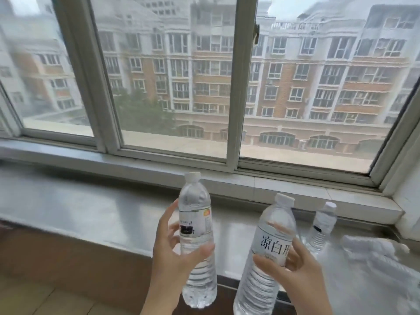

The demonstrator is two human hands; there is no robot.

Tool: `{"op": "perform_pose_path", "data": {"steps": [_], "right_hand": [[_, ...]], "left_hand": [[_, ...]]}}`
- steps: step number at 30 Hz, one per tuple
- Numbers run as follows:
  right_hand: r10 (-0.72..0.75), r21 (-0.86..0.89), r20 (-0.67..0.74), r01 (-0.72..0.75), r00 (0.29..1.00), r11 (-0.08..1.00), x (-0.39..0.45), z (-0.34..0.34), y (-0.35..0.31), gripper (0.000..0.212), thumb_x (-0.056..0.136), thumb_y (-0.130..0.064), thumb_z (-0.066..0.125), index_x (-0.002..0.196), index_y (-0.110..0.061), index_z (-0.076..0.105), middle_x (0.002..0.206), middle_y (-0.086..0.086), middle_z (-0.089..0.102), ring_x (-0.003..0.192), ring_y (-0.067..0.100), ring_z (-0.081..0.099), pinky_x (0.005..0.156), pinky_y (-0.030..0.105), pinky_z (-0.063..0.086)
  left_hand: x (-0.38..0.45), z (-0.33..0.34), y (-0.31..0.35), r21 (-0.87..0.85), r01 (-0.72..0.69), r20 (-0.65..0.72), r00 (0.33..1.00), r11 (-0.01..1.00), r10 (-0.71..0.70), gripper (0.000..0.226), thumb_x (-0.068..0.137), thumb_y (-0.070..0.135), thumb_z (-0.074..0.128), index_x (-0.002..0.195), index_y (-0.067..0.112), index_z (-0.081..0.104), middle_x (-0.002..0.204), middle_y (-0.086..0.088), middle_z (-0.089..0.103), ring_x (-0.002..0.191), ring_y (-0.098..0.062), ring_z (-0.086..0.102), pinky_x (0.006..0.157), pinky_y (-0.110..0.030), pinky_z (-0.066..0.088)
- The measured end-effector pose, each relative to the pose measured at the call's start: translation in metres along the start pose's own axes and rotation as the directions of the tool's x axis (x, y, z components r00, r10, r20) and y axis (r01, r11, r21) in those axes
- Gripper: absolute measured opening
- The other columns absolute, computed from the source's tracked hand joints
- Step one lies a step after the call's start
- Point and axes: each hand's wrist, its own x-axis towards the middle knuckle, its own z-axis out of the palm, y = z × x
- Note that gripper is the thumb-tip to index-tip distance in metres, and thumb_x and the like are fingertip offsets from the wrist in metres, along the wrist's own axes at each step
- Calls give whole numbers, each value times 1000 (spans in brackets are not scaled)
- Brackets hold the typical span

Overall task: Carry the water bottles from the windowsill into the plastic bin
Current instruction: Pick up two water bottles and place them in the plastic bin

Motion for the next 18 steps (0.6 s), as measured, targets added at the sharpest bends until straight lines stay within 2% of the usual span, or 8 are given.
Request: {"op": "perform_pose_path", "data": {"steps": [3, 6, 8, 10, 13, 15, 18], "right_hand": [[5, 5, 114, -6, 993, 1000, 3, 49, -7, 71, 46, -14, 89, 111, -23, 63, 87, -4, 77, 76, 15, 73, 62, 25, 58], [-11, 13, 238, 8, 971, 1000, 1, 109, -17, 65, 47, -9, 89, 105, -24, 65, 86, -5, 77, 74, 11, 73, 57, 17, 55], [-28, 21, 318, 22, 948, 1000, -4, 154, -25, 61, 49, -6, 89, 101, -28, 66, 84, -5, 77, 72, 12, 73, 57, 17, 55], [-50, 29, 395, 41, 917, 999, -16, 203, -33, 57, 51, -6, 89, 96, -32, 67, 84, -5, 77, 74, 14, 73, 62, 23, 55], [-78, 48, 523, 62, 849, 997, -41, 280, -44, 56, 56, -3, 87, 98, -34, 67, 85, -4, 77, 77, 16, 72, 70, 33, 56], [-90, 74, 614, 57, 784, 996, -62, 330, -49, 57, 57, -1, 86, 101, -32, 67, 87, -3, 77, 79, 15, 73, 67, 28, 56], [-121, 113, 730, 55, 673, 992, -99, 404, -54, 53, 57, -1, 86, 97, -31, 69, 86, -3, 77, 78, 14, 73, 65, 24, 55]], "left_hand": [[-5, -50, 7, 30, -15, -120, 993, 999, 18, 98, 50, 16, 98, 107, 77, 47, 121, 7, 64, 104, -12, 66, 76, -28, 51], [-11, -108, 15, 44, -28, -244, 969, 999, 38, 99, 36, 35, 96, 115, 70, 50, 117, 7, 69, 104, -12, 68, 81, -28, 53], [-16, -151, 22, 57, -37, -338, 939, 998, 54, 97, 33, 38, 92, 114, 70, 50, 109, 11, 72, 100, -7, 69, 78, -22, 54], [-24, -197, 31, 70, -46, -427, 901, 996, 72, 99, 33, 35, 92, 115, 69, 50, 111, 9, 71, 100, -8, 68, 81, -28, 54], [-43, -268, 45, 89, -54, -537, 839, 995, 94, 99, 35, 29, 92, 116, 68, 51, 112, 9, 70, 96, -4, 69, 78, -28, 52], [-60, -317, 54, 129, -49, -606, 787, 990, 117, 98, 40, 24, 93, 115, 69, 50, 113, 9, 70, 97, -4, 69, 79, -28, 53], [-92, -386, 67, 179, -28, -704, 695, 984, 148, 100, 40, 27, 93, 121, 66, 49, 117, 8, 69, 104, -8, 68, 91, -42, 55]]}}
